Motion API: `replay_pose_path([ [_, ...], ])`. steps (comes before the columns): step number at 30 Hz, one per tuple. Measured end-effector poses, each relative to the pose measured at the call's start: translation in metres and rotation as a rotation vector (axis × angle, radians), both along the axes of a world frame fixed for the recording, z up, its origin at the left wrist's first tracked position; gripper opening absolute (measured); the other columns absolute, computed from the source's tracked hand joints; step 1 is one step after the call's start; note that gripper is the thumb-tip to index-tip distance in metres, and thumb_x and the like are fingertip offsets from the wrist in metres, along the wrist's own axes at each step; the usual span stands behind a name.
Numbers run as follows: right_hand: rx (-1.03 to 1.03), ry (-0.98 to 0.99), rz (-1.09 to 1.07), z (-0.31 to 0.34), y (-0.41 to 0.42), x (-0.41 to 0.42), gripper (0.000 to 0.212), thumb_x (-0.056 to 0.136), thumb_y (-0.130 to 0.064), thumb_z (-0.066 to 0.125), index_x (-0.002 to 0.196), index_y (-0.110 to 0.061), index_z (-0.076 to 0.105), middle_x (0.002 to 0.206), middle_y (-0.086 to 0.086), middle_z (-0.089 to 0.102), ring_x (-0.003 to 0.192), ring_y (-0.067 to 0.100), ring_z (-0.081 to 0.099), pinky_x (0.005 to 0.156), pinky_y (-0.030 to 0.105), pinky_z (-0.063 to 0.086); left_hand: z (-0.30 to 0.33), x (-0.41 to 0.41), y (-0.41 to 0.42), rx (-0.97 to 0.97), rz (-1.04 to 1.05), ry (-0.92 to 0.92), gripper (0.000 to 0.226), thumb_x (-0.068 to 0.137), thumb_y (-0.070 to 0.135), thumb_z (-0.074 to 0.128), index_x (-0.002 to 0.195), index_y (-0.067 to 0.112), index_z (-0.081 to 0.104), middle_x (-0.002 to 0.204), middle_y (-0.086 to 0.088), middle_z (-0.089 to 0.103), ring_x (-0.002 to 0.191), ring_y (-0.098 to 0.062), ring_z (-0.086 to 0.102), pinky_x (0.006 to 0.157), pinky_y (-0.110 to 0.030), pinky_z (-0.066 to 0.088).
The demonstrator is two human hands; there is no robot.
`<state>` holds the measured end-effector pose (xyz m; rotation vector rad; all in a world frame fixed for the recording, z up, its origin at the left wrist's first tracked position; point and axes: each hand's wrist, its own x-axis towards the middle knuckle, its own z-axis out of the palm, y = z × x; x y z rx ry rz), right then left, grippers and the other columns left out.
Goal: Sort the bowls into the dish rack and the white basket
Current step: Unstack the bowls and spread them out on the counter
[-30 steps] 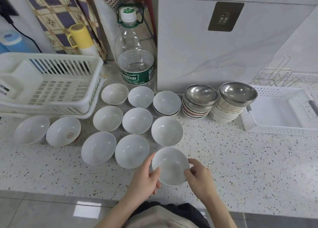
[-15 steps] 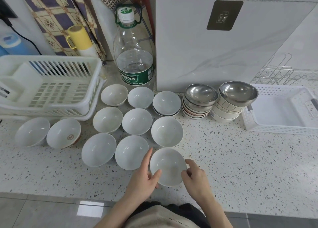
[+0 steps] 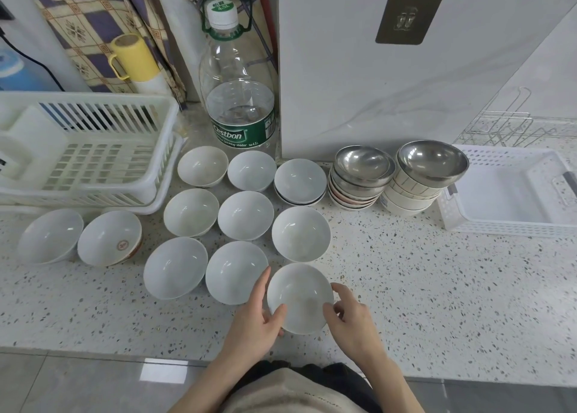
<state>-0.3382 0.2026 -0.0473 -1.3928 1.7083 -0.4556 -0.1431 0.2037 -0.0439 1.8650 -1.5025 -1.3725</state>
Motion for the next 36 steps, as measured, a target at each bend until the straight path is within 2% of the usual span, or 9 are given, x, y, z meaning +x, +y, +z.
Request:
replay_pose_path([
  [2, 0.012, 0.019, 0.012, 0.001, -0.001, -0.001, 0.032, 0.096, -0.03, 0.048, 0.128, -0.025, 0.051, 0.059, -0.01, 0.056, 0.048, 0.001, 0.049, 0.046, 0.015, 0.035, 0.004, 0.001, -0.001, 0.018, -0.003, 0.008, 0.073, 0.096, 0.035, 0.056, 0.152, 0.047, 0.012, 0.074, 0.015, 0.071, 0.065, -0.001, 0.07, 0.069, -0.022, 0.053],
  [5, 0.03, 0.073, 0.017, 0.006, -0.006, -0.005, 0.031, 0.096, -0.043, 0.045, 0.124, -0.033, 0.054, 0.063, -0.012, 0.063, 0.053, -0.003, 0.057, 0.046, 0.013, 0.038, 0.009, 0.004, -0.007, 0.043, -0.065, -0.072, 0.069, 0.097, 0.046, 0.048, 0.15, 0.052, 0.005, 0.07, 0.005, 0.074, 0.063, 0.001, 0.068, 0.06, -0.011, 0.047],
  [8, 0.011, 0.103, -0.052, 0.014, -0.016, -0.013, 0.028, 0.095, -0.047, 0.047, 0.117, -0.034, 0.06, 0.066, -0.006, 0.07, 0.058, 0.004, 0.064, 0.053, 0.026, 0.052, 0.017, 0.01, -0.021, 0.012, -0.096, -0.124, 0.061, 0.097, 0.051, 0.043, 0.148, 0.053, 0.011, 0.066, -0.006, 0.07, 0.06, -0.009, 0.068, 0.069, -0.03, 0.056],
  [13, -0.074, 0.05, -0.281, 0.033, -0.054, -0.027, 0.019, 0.093, -0.045, 0.05, 0.098, -0.034, 0.065, 0.065, -0.007, 0.07, 0.041, 0.002, 0.053, 0.045, 0.028, 0.045, 0.032, 0.008, -0.077, -0.135, 0.029, -0.109, 0.055, 0.097, 0.046, 0.048, 0.147, 0.043, 0.027, 0.066, 0.007, 0.072, 0.065, 0.001, 0.065, 0.064, -0.014, 0.045],
  [16, -0.159, 0.003, -0.45, 0.047, -0.08, -0.033, 0.019, 0.093, -0.043, 0.05, 0.098, -0.03, 0.063, 0.064, -0.007, 0.07, 0.04, -0.002, 0.052, 0.045, 0.025, 0.039, 0.038, 0.0, -0.127, -0.191, 0.107, -0.135, 0.053, 0.096, 0.041, 0.05, 0.146, 0.031, 0.034, 0.066, 0.002, 0.073, 0.065, 0.001, 0.063, 0.067, -0.026, 0.045],
  [22, -0.251, -0.021, -0.639, 0.071, -0.127, -0.046, 0.025, 0.092, -0.035, 0.051, 0.109, -0.02, 0.064, 0.066, -0.008, 0.07, 0.044, -0.005, 0.053, 0.05, 0.024, 0.039, 0.037, -0.013, -0.21, -0.158, 0.053, -0.354, 0.06, 0.097, 0.042, 0.048, 0.147, 0.013, 0.032, 0.118, -0.016, 0.067, 0.115, -0.037, 0.058, 0.089, -0.042, 0.045],
  [27, -0.265, -0.049, -0.726, 0.078, -0.152, -0.05, 0.035, 0.092, -0.041, 0.051, 0.116, -0.019, 0.064, 0.062, -0.009, 0.07, 0.065, -0.003, 0.06, 0.055, 0.021, 0.038, 0.029, -0.02, -0.237, -0.109, 0.01, -0.445, 0.061, 0.097, 0.035, 0.052, 0.147, 0.011, 0.027, 0.114, -0.02, 0.065, 0.107, -0.039, 0.06, 0.085, -0.045, 0.051],
  [32, -0.236, 0.011, -0.691, 0.08, -0.168, -0.05, 0.038, 0.094, -0.036, 0.047, 0.121, -0.016, 0.064, 0.06, -0.009, 0.07, 0.064, -0.005, 0.058, 0.054, 0.019, 0.035, 0.019, -0.02, -0.243, -0.085, -0.026, -0.42, 0.071, 0.092, 0.019, 0.056, 0.154, 0.026, 0.02, 0.131, -0.014, 0.061, 0.112, -0.037, 0.06, 0.086, -0.042, 0.051],
  [36, -0.249, 0.059, -0.654, 0.085, -0.173, -0.048, 0.033, 0.092, -0.034, 0.045, 0.105, -0.017, 0.069, 0.062, 0.006, 0.07, 0.059, 0.017, 0.061, 0.055, 0.027, 0.045, 0.017, -0.017, -0.248, -0.072, -0.07, -0.514, 0.058, 0.09, 0.022, 0.056, 0.144, 0.02, 0.035, 0.125, -0.013, 0.064, 0.111, -0.037, 0.06, 0.076, -0.037, 0.047],
])
